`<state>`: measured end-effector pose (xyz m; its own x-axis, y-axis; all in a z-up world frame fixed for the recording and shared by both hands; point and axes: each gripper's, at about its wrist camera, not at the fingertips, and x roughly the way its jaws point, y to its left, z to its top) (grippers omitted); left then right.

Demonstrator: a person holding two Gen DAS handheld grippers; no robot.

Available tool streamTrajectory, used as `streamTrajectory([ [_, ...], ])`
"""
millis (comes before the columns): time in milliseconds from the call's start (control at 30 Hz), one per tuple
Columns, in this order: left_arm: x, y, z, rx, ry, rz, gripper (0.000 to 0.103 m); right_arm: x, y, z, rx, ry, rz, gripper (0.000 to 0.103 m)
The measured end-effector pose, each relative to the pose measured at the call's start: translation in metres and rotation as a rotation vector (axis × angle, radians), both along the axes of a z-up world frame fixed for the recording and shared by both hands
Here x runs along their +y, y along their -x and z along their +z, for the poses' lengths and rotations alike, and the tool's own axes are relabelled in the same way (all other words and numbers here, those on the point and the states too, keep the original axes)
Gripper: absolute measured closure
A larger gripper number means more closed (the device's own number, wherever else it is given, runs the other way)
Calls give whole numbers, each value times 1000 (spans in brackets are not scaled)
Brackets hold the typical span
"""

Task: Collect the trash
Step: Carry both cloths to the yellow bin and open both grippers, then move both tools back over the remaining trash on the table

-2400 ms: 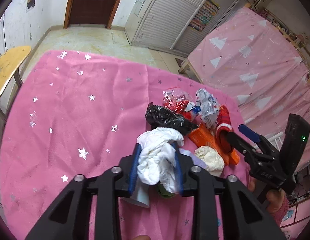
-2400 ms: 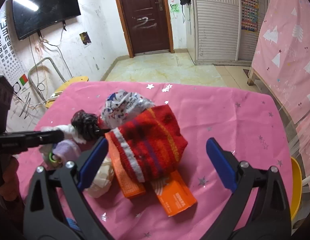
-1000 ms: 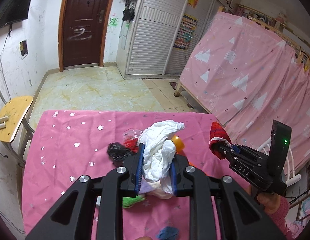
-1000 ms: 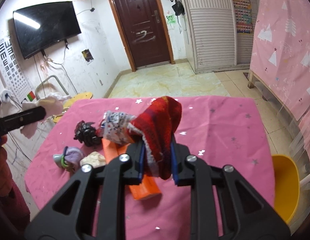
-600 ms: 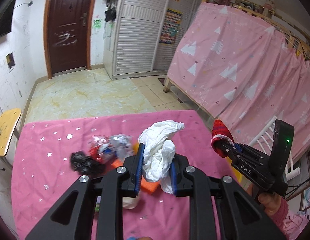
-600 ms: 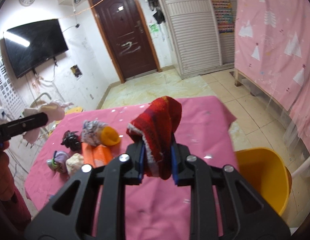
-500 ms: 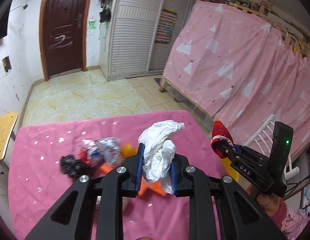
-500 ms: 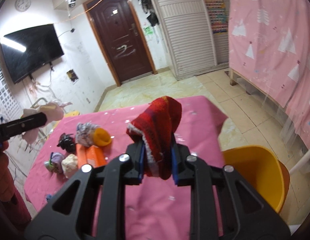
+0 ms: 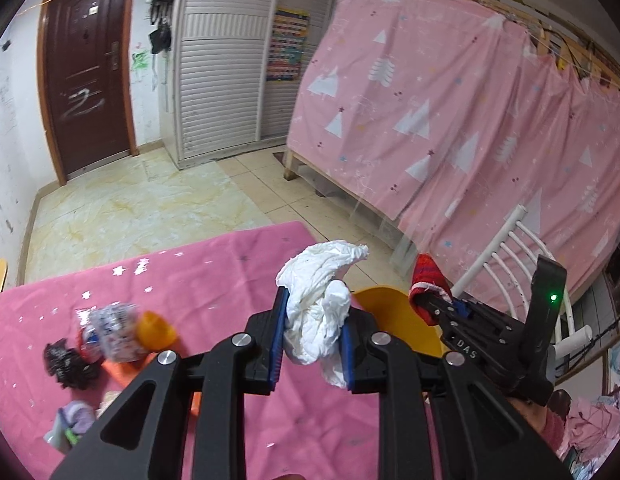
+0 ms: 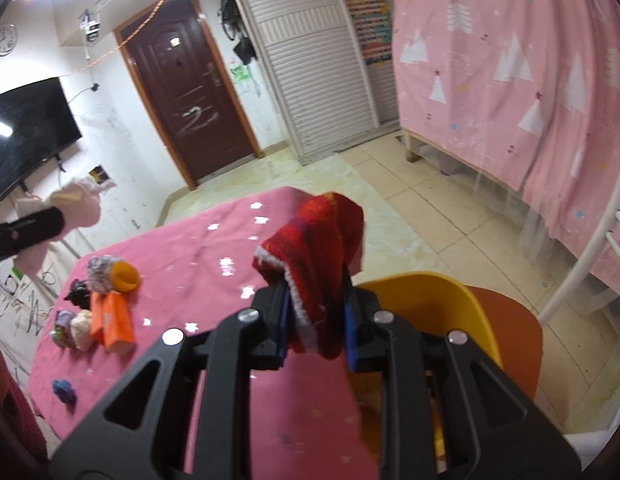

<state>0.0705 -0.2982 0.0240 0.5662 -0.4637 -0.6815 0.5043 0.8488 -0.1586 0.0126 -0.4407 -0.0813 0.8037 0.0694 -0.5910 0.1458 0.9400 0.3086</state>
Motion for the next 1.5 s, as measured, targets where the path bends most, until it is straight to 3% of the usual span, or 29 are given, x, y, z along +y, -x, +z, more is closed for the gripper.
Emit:
streamTrajectory([
  [267,-46,-4,-9,17,-19,-50,88,-25,2,-19,37,-21,-45,82],
  [433,-68,-6,-17,37,-34,-71,88,-33,1,-29,74,-36,-44,70],
  [500,-75,-5,-21,39,-40,-79,88,-38,2,-30,78,-39,-57,58],
  [567,-82,-5,-24,44,-44,-81,88,-44,3,-31,77,-51,-70,53],
  [833,-106,-8,-39,80,-59,-99,88,-66,15,-27,46,-84,-132,53],
  [933,-118,-4,-41,69,-65,-123,88,-73,19,-25,35,-86,-161,44],
  [1133,-126,0,-45,70,-69,-130,54,-83,26,-22,14,-107,-182,44],
  [1500,-110,4,-38,77,-48,-102,53,-78,25,-19,-2,-114,-159,44],
])
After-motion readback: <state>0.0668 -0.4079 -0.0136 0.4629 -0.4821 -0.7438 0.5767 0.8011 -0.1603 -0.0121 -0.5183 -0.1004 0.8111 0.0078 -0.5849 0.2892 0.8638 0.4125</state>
